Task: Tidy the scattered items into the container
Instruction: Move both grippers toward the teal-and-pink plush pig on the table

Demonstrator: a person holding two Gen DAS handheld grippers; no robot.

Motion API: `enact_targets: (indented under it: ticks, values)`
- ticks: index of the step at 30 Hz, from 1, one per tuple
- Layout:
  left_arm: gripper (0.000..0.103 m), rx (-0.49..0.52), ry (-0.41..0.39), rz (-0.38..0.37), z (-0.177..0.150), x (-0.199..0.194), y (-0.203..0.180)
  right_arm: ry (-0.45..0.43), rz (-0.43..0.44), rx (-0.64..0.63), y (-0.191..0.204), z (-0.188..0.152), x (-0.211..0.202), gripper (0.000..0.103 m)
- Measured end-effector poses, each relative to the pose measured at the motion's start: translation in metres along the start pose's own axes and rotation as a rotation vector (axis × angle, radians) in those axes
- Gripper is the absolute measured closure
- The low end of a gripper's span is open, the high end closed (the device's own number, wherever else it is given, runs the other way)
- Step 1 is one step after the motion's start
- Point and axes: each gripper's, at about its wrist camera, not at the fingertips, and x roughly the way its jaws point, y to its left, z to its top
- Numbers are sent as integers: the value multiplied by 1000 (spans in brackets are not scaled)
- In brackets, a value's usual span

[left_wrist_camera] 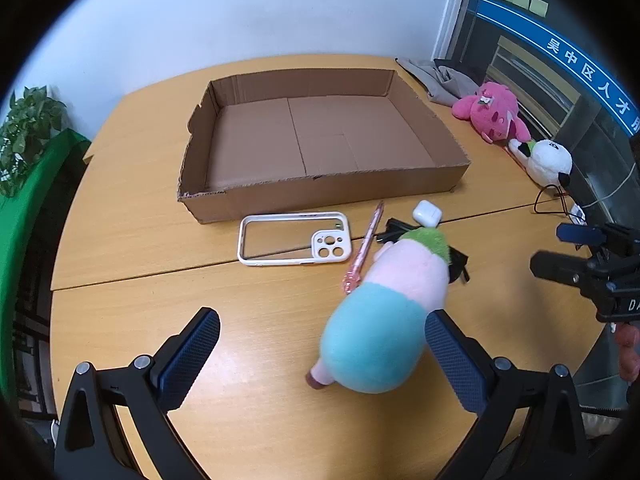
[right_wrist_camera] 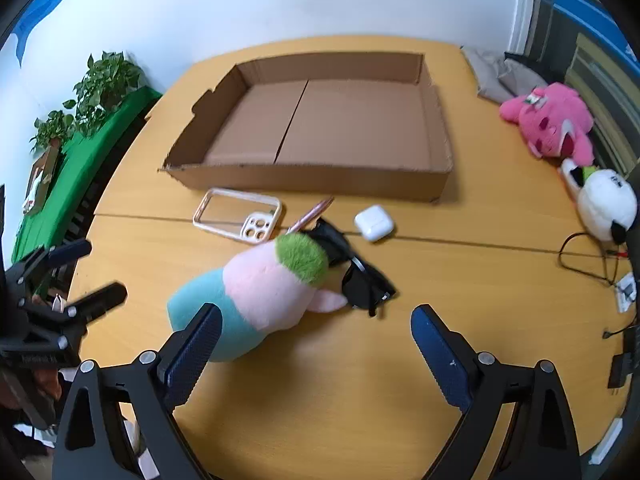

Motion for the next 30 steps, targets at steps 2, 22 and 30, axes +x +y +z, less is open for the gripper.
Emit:
enact_targets:
  ticks: [2,22,30]
  values:
    - [1,-18,0,4,4,-7,-11,-7,2,2,-4,4,-9,6]
    - [1,-23,2,-67,11,-11,-24,58,-31,-64,14,9,-15,5]
    - [1,51,-23,-136,19,-9,-2,80,-113,-9,37,15,-11,5]
